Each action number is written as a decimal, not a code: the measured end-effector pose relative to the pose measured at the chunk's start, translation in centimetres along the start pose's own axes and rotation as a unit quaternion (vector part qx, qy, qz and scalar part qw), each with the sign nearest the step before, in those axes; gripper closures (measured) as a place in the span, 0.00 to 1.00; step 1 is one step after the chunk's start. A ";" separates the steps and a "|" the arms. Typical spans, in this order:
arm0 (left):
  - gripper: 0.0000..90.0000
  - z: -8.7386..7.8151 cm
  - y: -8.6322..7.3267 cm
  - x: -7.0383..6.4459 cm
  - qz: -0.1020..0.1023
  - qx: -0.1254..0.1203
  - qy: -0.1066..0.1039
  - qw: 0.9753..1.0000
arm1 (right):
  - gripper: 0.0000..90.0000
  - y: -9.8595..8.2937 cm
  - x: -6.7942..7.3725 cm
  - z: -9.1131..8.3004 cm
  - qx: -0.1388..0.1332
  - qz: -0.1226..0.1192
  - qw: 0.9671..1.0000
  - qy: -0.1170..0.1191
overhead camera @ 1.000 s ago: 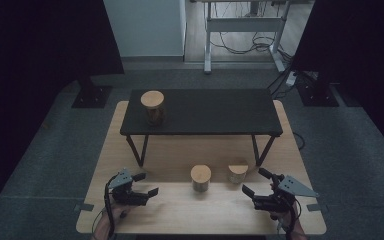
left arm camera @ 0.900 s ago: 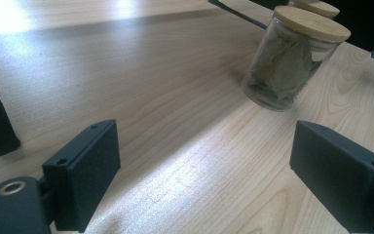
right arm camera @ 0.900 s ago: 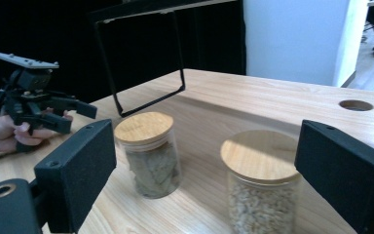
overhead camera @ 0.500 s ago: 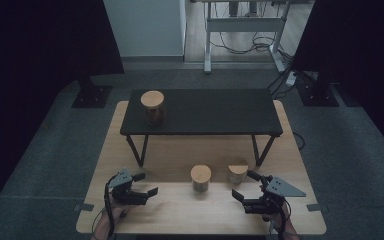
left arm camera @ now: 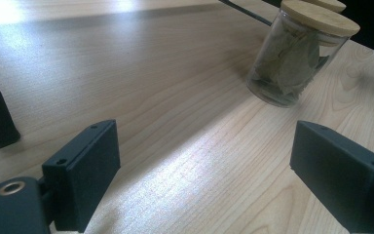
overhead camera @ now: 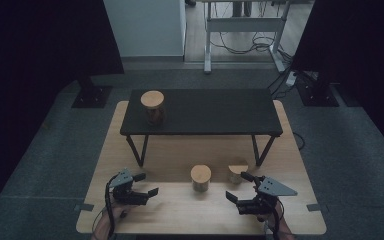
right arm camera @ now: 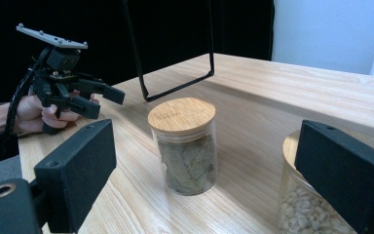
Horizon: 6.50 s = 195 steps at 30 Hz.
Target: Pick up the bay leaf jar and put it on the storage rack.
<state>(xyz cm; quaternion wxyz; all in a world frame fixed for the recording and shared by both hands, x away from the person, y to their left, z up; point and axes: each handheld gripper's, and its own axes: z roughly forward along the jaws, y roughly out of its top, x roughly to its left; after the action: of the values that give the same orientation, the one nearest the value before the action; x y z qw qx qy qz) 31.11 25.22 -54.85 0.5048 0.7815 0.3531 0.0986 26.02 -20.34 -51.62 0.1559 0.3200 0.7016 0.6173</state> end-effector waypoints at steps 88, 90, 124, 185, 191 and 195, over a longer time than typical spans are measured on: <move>0.11 0.2 -0.1 -0.3 0.011 0.015 -0.004 1.000 | 0.11 -2.1 1.9 10.0 0.089 -0.007 0.996 -0.029; 0.11 0.2 -0.1 -0.3 0.011 0.015 -0.004 1.000 | 0.11 -2.2 2.0 10.2 0.090 -0.007 0.995 -0.031; 0.11 0.2 -0.1 -0.3 0.012 0.017 -0.005 1.000 | 0.26 -2.5 3.0 13.5 0.114 -0.008 0.990 -0.085; 0.11 0.2 -0.1 -0.4 0.013 0.021 -0.003 1.000 | 0.27 0.4 3.8 8.4 0.083 -0.050 0.995 -0.028; 0.11 0.2 -0.1 -0.4 0.014 0.021 -0.003 1.000 | 0.27 0.8 3.8 7.9 0.079 -0.056 0.995 -0.019; 0.11 0.2 -0.1 -0.4 0.014 0.021 -0.002 1.000 | 0.27 1.0 3.7 7.6 0.077 -0.057 0.995 -0.017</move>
<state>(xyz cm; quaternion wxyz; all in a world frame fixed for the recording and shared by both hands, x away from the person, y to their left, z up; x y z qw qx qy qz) 30.88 24.89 -54.96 0.4879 0.7968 0.3433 0.0963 28.15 -12.09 -51.44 0.1777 0.3012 0.7612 0.5461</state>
